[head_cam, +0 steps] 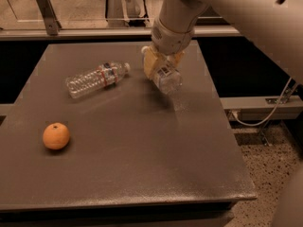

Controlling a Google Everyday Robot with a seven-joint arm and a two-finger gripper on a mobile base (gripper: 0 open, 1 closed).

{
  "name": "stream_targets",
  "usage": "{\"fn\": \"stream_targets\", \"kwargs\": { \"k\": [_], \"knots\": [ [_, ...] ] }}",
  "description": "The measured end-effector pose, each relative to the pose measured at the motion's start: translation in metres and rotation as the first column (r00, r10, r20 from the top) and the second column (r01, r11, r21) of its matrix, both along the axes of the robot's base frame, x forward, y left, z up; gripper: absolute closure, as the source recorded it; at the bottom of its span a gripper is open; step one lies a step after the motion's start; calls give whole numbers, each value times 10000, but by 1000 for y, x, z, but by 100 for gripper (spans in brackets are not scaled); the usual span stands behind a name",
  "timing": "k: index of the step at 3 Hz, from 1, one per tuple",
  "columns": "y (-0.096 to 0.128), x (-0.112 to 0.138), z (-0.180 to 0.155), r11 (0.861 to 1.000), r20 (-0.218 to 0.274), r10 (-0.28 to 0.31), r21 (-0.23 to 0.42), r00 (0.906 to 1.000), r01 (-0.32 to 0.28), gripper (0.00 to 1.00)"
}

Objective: Move blue plastic bottle near orange

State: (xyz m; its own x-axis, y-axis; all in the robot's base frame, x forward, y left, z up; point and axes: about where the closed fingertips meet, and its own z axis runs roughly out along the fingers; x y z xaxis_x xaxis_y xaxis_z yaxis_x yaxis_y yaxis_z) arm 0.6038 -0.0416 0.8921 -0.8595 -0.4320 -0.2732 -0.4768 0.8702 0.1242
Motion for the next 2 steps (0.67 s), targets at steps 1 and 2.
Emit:
{"fn": "stream_targets", "kwargs": {
  "k": [1, 2],
  "knots": [
    [11, -48, 15, 9966, 989, 820, -59, 9917, -819, 100],
    [33, -109, 1, 9826, 1030, 1843, -447, 9775, -1805, 100]
  ]
}}
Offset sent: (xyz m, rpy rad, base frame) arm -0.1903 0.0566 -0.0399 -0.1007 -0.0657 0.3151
